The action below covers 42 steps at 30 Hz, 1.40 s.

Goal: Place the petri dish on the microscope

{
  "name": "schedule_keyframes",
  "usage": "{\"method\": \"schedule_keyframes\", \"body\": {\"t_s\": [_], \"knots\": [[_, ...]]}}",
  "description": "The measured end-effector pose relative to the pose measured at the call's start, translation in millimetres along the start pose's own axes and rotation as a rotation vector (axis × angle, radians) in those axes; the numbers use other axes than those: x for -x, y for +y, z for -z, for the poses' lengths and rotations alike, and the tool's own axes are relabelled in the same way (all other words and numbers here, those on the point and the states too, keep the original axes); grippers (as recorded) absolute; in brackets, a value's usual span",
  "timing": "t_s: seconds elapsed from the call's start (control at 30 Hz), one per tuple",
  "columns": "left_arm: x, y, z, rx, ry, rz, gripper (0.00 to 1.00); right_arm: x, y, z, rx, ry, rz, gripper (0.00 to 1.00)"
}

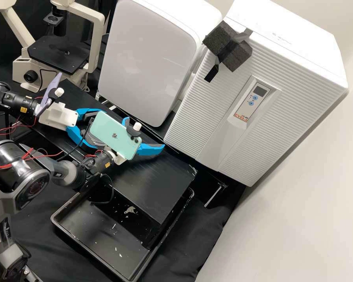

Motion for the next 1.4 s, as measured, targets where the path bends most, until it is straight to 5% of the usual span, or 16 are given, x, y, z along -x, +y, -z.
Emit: {"method": "schedule_keyframes", "body": {"t_s": [0.17,0.57,0.6,1.4], "knots": [[-0.9,-2.5,0.7,0.032,0.000,0.007,1.00,0.0,0.0,0.0,0.000,0.000,0.000,1.00],[-2.3,-6.2,0.7,0.039,-0.012,0.013,1.00,0.0,0.0,0.0,0.000,0.000,0.000,1.00],[-2.3,-6.2,0.7,0.039,-0.012,0.013,0.00,0.0,0.0,0.0,0.000,0.000,0.000,1.00],[-3.5,-8.5,-0.5,0.041,-0.020,0.013,0.00,0.0,0.0,0.0,0.000,0.000,0.000,1.00]]}}
